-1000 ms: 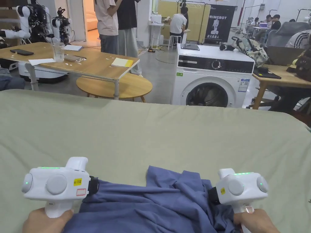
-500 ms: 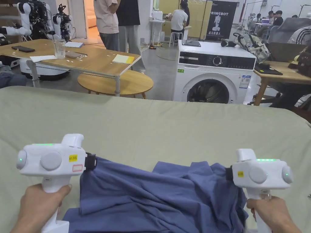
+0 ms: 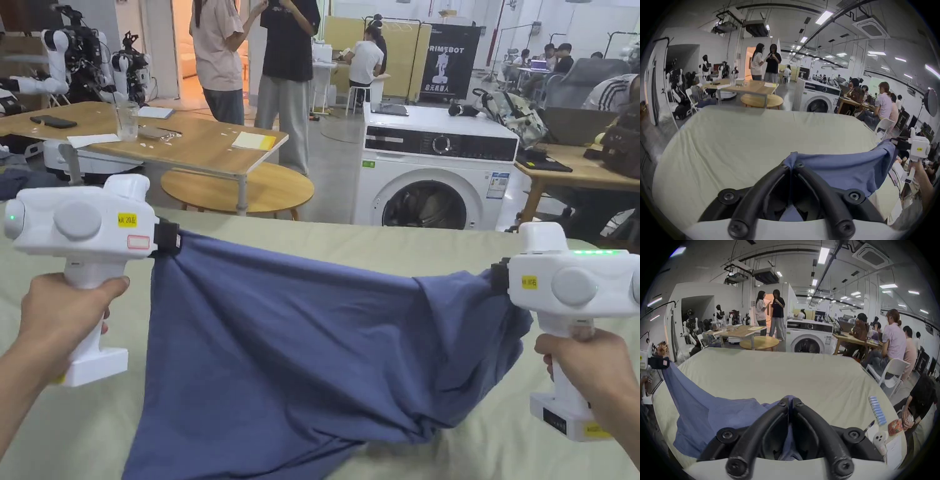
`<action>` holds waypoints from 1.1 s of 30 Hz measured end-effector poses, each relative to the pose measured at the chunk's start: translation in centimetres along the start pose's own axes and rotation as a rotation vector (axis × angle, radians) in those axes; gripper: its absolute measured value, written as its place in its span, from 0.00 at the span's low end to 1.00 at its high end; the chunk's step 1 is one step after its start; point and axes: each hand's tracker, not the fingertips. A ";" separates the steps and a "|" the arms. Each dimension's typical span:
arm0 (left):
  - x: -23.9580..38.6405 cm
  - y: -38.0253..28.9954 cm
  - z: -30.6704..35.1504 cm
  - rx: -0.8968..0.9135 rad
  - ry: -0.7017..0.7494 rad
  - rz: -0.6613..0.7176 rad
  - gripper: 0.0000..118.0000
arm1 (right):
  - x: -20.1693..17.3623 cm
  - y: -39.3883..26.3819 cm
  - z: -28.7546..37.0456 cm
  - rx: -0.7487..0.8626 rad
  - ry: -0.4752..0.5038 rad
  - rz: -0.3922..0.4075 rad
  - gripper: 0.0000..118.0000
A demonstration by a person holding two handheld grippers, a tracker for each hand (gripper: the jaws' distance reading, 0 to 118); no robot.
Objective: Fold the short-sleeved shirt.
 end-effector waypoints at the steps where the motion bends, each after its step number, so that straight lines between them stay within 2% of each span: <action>1: 0.1 0.8 0.4 0.016 0.004 -0.006 0.00 | -0.1 0.8 0.3 0.021 0.001 -0.004 0.00; 4: 0.6 3.7 1.8 0.055 0.015 -0.018 0.00 | -0.4 3.4 1.6 0.085 0.008 -0.024 0.00; 11: 0.8 10.3 3.8 0.135 0.040 -0.050 0.00 | -1.7 10.4 3.7 0.192 -0.014 -0.014 0.00; 16: 0.6 15.0 4.3 0.179 0.058 -0.056 0.00 | -2.5 15.5 3.7 0.245 -0.039 0.019 0.00; 22: 0.5 19.2 5.2 0.246 0.073 -0.068 0.00 | -2.5 19.6 3.4 0.313 -0.053 0.012 0.00; 27: 0.6 17.5 4.5 0.243 0.077 -0.100 0.00 | -2.8 17.8 2.0 0.303 -0.057 0.027 0.00; 33: -0.4 8.7 1.0 0.123 0.055 -0.088 0.00 | -3.1 8.8 -2.2 0.133 -0.057 0.043 0.00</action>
